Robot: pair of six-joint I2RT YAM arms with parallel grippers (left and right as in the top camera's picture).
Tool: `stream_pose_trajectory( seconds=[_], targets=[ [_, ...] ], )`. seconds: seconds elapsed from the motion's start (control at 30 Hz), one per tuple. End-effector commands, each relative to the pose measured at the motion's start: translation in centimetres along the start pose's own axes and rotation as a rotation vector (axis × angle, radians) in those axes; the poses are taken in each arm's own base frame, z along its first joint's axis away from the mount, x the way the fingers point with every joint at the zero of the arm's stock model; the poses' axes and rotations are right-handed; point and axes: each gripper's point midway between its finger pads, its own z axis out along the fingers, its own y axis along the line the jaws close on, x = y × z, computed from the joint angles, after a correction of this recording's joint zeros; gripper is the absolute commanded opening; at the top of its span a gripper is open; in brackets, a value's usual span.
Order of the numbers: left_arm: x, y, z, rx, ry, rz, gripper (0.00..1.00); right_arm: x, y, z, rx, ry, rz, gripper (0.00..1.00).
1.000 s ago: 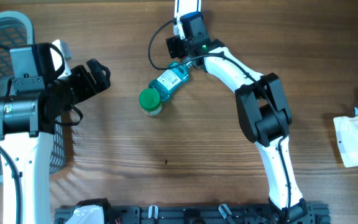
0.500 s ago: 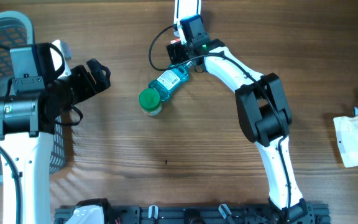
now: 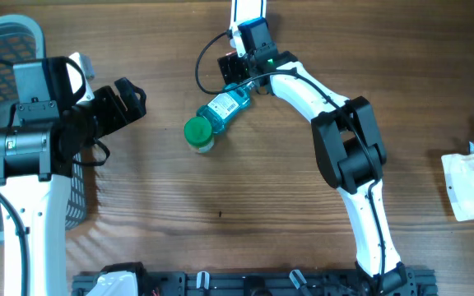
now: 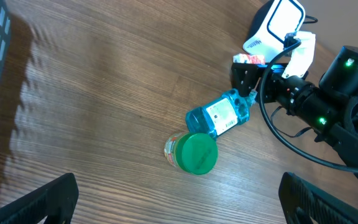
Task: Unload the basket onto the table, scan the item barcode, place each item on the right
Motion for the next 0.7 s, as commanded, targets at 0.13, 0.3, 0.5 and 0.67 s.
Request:
stream_pose_trajectory(
  seconds=[0.13,0.3,0.5,0.67],
  targets=[
    [-0.5,0.0,-0.5,-0.001,-0.020,0.011,1.00,2.1,0.5,2.1,-0.020,0.042,-0.017,1.00],
    [-0.5,0.0,-0.5,-0.001,-0.021,0.011,1.00,2.7,0.5,2.7,-0.020,0.053,-0.016,0.93],
    [-0.5,0.0,-0.5,-0.001,-0.021,0.011,1.00,2.1,-0.1,2.7,0.014,0.028,-0.016,0.86],
    [-0.5,0.0,-0.5,-0.001,-0.020,0.011,1.00,1.5,-0.1,2.7,0.015,0.002,-0.008,0.82]
  ],
)
